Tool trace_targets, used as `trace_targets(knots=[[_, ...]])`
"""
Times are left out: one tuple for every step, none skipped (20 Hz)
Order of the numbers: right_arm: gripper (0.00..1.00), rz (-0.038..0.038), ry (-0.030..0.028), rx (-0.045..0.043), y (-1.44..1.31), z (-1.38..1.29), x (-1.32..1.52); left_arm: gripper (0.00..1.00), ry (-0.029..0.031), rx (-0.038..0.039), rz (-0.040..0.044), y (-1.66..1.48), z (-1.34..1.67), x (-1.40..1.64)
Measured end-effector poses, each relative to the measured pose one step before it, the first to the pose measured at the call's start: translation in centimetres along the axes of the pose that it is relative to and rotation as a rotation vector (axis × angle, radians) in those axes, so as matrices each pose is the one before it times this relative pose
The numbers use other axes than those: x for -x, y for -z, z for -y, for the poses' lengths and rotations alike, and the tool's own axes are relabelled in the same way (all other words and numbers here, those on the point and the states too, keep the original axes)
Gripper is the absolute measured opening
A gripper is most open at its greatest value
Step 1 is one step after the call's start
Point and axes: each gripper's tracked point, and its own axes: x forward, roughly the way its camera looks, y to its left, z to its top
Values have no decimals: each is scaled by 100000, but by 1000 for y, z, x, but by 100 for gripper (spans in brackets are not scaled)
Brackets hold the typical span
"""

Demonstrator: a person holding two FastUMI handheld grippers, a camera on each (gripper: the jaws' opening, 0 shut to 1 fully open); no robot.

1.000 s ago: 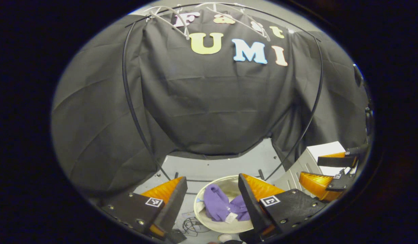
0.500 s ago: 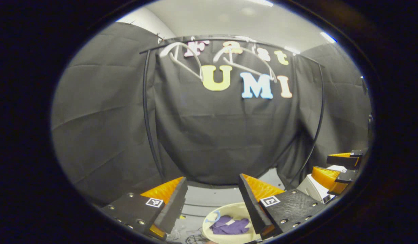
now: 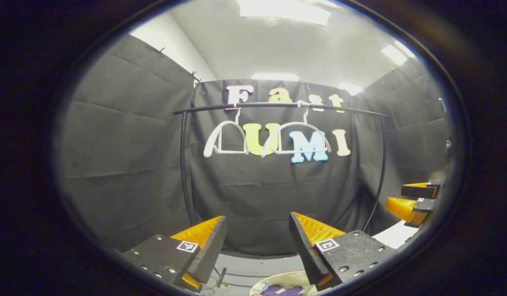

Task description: Grasp the clothes on the hanger with both hands and then place them into the laundry hamper below.

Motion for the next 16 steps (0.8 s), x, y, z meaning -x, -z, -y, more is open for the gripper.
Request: trace_targets(knots=[[94,1973,1160,-455,-994,507,319,85,-514,-752,1864,-783,-264,270],[94,1776,1209,-471,-881,620,284,89,-280,-765,1509,-766,-211,87],[94,1984,1526,-519,-891,702,289,93,-594,-422,1543,-647,-90,155],[94,1454,1540,-419,-726,763,274,93,-273,-176,1198,-576,-74,189],[94,1188,1646,-83,-617,748,206,87,-700,-37,941,-577,-149,331],[93,815,2190,541,-454,884,162,87,-409,61,709,-530,-195,159],[94,1043,2260,432,-376,1064,318,87,-447,282,837,-473,-188,368],[94,950,1900,297,-397,801,189,87,-636,496,485,-350,-293,197],[93,837,1377,-154,-402,589,112,87,-1181,516,242,-17,-355,343],[94,1007,1512,-525,-362,672,166,87,-1713,72,-260,18,-544,143],[94,820,1791,-734,-361,864,432,87,-1685,63,-117,59,-624,278],[94,661,1166,-804,-55,566,131,93,-1104,289,225,-68,-382,264],[94,39,1428,-731,-7,538,192,87,-317,534,400,-175,-230,287],[94,-472,1195,-662,231,449,98,87,-149,338,437,-192,-121,420],[94,-228,779,-725,208,377,244,87,10,-76,601,-40,-97,290],[94,-554,588,-269,91,243,116,87,-7,-259,406,-204,-30,150]])
